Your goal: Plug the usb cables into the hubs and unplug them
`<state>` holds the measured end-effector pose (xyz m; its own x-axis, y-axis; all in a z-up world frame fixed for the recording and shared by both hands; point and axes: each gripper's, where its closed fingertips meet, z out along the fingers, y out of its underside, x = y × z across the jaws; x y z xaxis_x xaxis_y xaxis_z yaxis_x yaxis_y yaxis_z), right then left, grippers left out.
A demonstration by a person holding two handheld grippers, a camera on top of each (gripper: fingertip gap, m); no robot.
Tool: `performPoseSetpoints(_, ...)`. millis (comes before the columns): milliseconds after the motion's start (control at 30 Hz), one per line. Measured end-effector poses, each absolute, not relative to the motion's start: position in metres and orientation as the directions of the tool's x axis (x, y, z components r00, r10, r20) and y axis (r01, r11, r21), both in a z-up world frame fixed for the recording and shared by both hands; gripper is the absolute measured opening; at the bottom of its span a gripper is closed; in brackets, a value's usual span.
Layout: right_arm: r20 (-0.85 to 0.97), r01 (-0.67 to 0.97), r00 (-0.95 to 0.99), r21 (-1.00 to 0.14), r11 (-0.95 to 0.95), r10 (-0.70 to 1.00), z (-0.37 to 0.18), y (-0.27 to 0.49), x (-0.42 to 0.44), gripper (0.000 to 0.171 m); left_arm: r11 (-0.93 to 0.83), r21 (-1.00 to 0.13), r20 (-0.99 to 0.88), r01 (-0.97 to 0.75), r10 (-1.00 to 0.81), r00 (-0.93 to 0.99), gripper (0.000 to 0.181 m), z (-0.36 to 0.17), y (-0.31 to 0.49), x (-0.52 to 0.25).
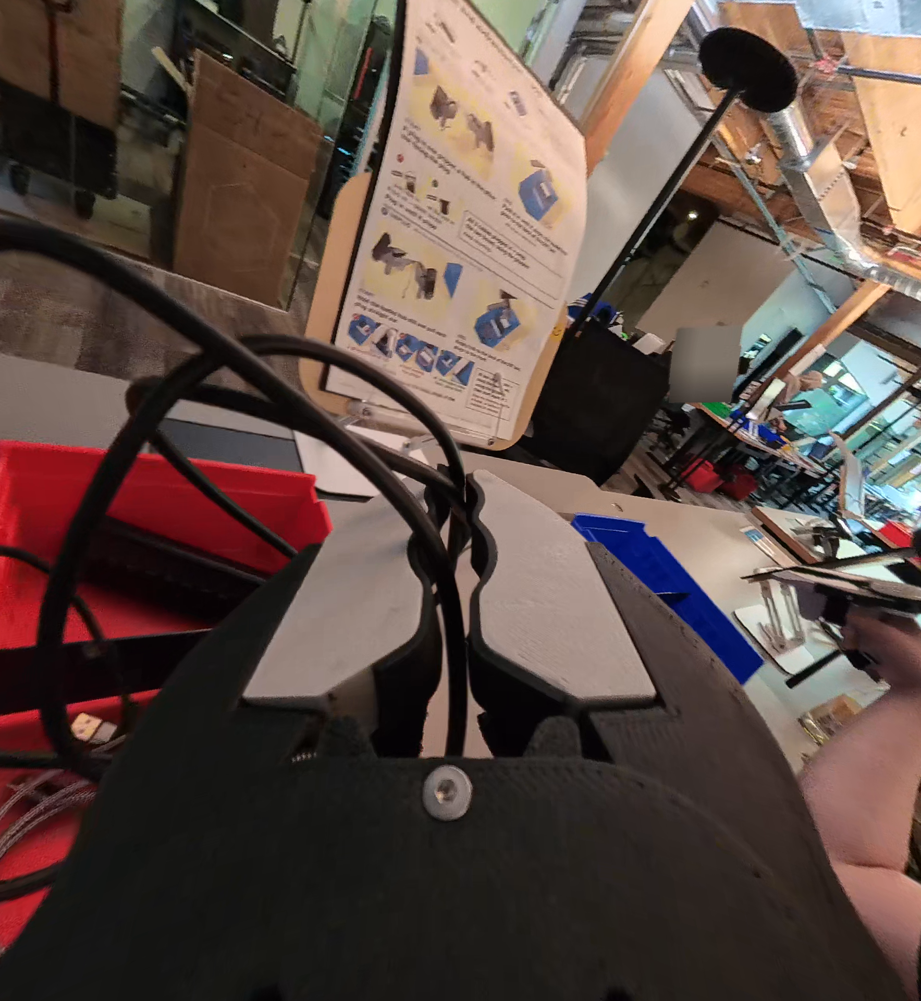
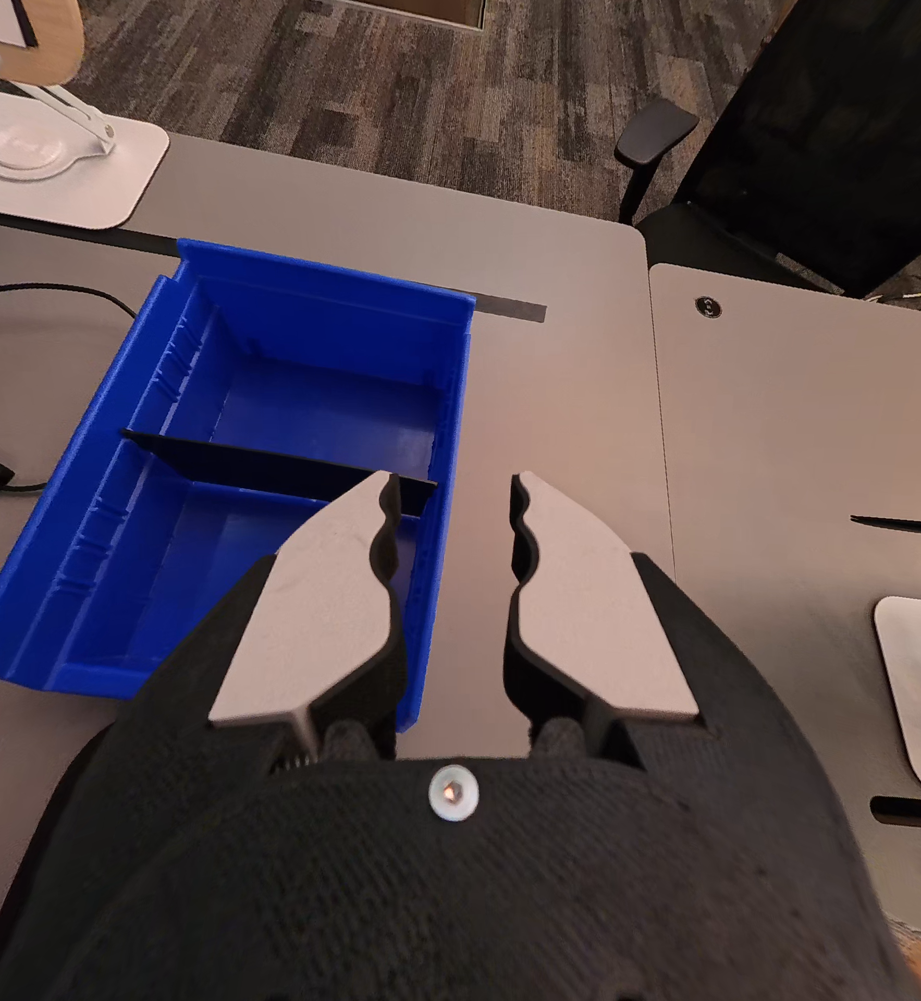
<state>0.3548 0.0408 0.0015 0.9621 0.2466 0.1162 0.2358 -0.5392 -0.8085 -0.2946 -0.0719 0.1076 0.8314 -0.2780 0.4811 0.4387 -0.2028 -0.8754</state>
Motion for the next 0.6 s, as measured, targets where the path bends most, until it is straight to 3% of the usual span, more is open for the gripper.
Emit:
performPoseSetpoints(33, 0.119, 0.239, 0.962, -0.808, -0.539, 0.248, 0.002, 0.041, 0.354, 0.040, -0.207, -0.875, 0.482, 0.438, -0.296, 0.824, 0.005, 0.112, -0.074, -0.291)
performPoseSetpoints(600, 0.239, 0.395, 0.892, -0.825, -0.403, 0.385, 0.031, 0.046, 0.292, 0.040, -0.212, -0.962, 0.274, 0.174, -0.724, 0.633, 0.005, 0.194, -0.105, -0.135)
